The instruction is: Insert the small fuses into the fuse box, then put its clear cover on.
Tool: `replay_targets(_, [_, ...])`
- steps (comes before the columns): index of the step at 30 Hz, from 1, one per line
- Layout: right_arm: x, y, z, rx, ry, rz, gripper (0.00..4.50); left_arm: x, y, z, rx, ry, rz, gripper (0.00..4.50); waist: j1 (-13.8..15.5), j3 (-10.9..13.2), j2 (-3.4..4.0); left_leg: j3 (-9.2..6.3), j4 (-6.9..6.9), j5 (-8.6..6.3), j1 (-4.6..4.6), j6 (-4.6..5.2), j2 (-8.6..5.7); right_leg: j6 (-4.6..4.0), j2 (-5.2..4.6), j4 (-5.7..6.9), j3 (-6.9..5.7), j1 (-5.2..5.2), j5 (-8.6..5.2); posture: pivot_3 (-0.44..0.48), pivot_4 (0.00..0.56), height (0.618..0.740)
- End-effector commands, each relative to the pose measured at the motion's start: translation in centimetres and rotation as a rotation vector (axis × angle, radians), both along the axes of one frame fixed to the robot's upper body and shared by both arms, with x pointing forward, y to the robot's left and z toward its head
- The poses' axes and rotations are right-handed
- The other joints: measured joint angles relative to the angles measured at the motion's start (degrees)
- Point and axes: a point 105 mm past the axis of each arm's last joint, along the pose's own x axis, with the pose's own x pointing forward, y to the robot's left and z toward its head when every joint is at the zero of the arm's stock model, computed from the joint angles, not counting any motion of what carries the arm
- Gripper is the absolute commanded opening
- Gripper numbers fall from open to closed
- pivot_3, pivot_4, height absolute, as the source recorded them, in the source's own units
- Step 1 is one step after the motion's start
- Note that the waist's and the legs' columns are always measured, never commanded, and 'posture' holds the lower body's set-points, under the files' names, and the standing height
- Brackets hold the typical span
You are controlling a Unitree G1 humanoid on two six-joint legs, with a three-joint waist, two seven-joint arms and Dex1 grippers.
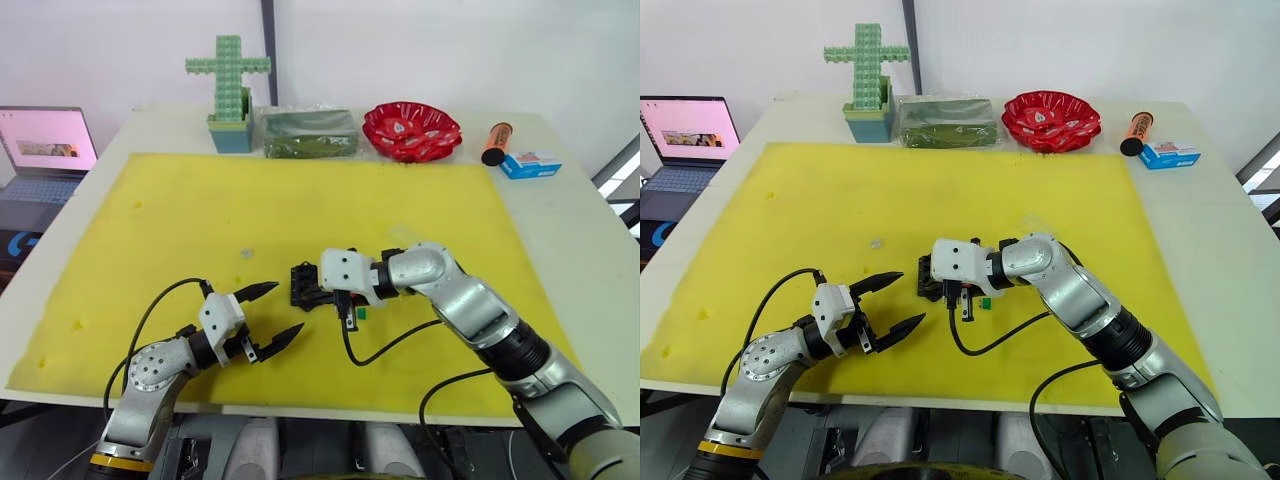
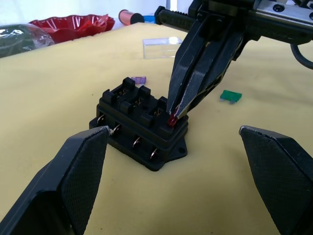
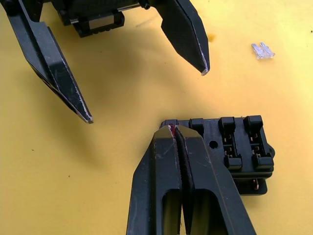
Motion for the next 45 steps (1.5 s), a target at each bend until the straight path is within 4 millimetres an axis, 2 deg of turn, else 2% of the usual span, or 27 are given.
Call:
replay_targets(1, [1.3, -2.5, -2.9, -0.106, 0.058, -0.124, 0.05, 0.1, 0.0, 1.1, -0.012, -0.042, -0.002, 4.5, 0.02, 0.0, 0.0, -0.02, 0.0, 0.0, 0.01, 0.0, 0.0, 0.0, 0.0, 0.0, 0.0, 0.0, 0.0, 0.0, 0.15, 0.74])
replay_targets(8, [1.3, -2.3, -2.5, -0.074, 0.057, -0.118, 0.05, 0.3, 0.1, 1.3, -0.014, -0.044, -0.001, 4.5, 0.06, 0.0, 0.0, -0.12, 0.0, 0.0, 0.02, 0.0, 0.01, 0.0, -0.04, -0.01, 0.0, -0.01, 0.0, 0.0, 0.15, 0.74])
replay_targets(11, [1.4, -2.1, -1.7, -0.035, 0.047, -0.118, 0.05, 0.3, 0.3, 1.5, -0.016, -0.044, -0.001, 4.5, 0.06, 0.0, 0.01, -0.13, 0.0, 0.0, 0.02, 0.0, 0.01, 0.0, -0.05, 0.0, 0.01, 0.0, 0.0, 0.0, 0.15, 0.74])
replay_targets(16, [0.9, -0.8, 1.1, 0.139, 0.123, -0.124, 0.05, 0.2, 0.8, 2.0, -0.021, -0.041, -0.006, 4.5, -0.01, 0.01, 0.02, -0.13, -0.01, 0.0, -0.05, 0.0, 0.02, -0.01, -0.06, 0.0, 0.01, -0.01, 0.0, 0.0, 0.15, 0.74])
replay_targets(20, [0.3, -0.8, 2.5, 0.199, 0.135, -0.112, 0.05, 0.2, 1.4, 2.6, -0.017, -0.048, -0.009, 4.5, -0.05, 0.06, 0.06, -0.12, -0.02, 0.0, -0.15, 0.0, 0.05, -0.01, -0.09, 0.0, 0.02, -0.13, 0.01, 0.0, 0.15, 0.74])
replay_targets(25, [-0.4, -1.2, 4.3, 0.255, 0.096, -0.088, 0.05, 0.0, 2.1, 3.5, -0.018, -0.051, -0.028, 4.5, -0.16, 0.1, 0.06, -0.09, -0.05, 0.0, -0.2, 0.0, 0.04, -0.01, -0.13, -0.04, 0.02, -0.17, 0.0, 0.0, 0.15, 0.74])
replay_targets(29, [-0.4, -3.1, 6.5, 0.303, 0.011, -0.133, 0.05, 0.2, 3.7, 5.0, 0.004, -0.063, -0.02, 4.5, -0.09, 0.15, 0.1, -0.09, -0.06, 0.0, -0.2, 0.0, 0.04, -0.01, -0.12, -0.05, 0.01, -0.19, 0.0, 0.0, 0.15, 0.74])
replay_targets(32, [-0.2, -6.2, 7.6, 0.307, -0.053, -0.21, 0.69, 1.1, 5.9, 6.6, 0.033, -0.074, 0.029, 4.5, 0.19, 0.17, 0.07, -0.11, -0.05, -0.01, -0.22, -0.01, 0.04, -0.01, -0.12, -0.12, -0.03, -0.17, 0.0, 0.0, 0.15, 0.74])
replay_targets(36, [0.0, -9.7, 7.6, 0.27, -0.105, -0.311, 2.04, 2.2, 8.5, 8.0, 0.065, -0.091, 0.103, 4.5, 0.02, 0.2, 0.12, -0.04, -0.07, -0.01, -0.22, -0.01, 0.02, 0.0, -0.12, -0.43, -0.03, -0.08, 0.01, 0.0, 0.15, 0.74])
replay_targets(39, [1.6, -15.4, 7.7, 0.255, -0.195, -0.537, 3.07, 4.2, 12.4, 9.5, 0.095, -0.131, 0.26, 4.5, 0.01, 0.24, 0.05, 0.07, -0.08, -0.01, -0.24, -0.01, 0.0, 0.01, -0.12, -0.48, -0.02, -0.04, 0.01, 0.0, 0.15, 0.74])
replay_targets(43, [1.5, -20.5, 7.0, 0.26, -0.264, -0.714, 4.47, 4.9, 16.4, 9.2, 0.135, -0.124, 0.397, 4.5, -0.05, 0.26, 0.06, 0.25, -0.12, -0.02, -0.27, 0.01, 0.0, 0.02, -0.05, -0.5, -0.01, -0.08, 0.02, 0.0, 0.15, 0.74])
replay_targets(45, [1.1, -22.4, 6.4, 0.278, -0.268, -0.785, 4.47, 4.9, 18.1, 8.5, 0.153, -0.111, 0.456, 4.5, -0.19, 0.26, 0.08, 0.28, -0.17, -0.05, -0.26, 0.07, 0.01, 0.03, -0.02, -0.5, 0.0, -0.08, 0.02, 0.0, 0.15, 0.74])
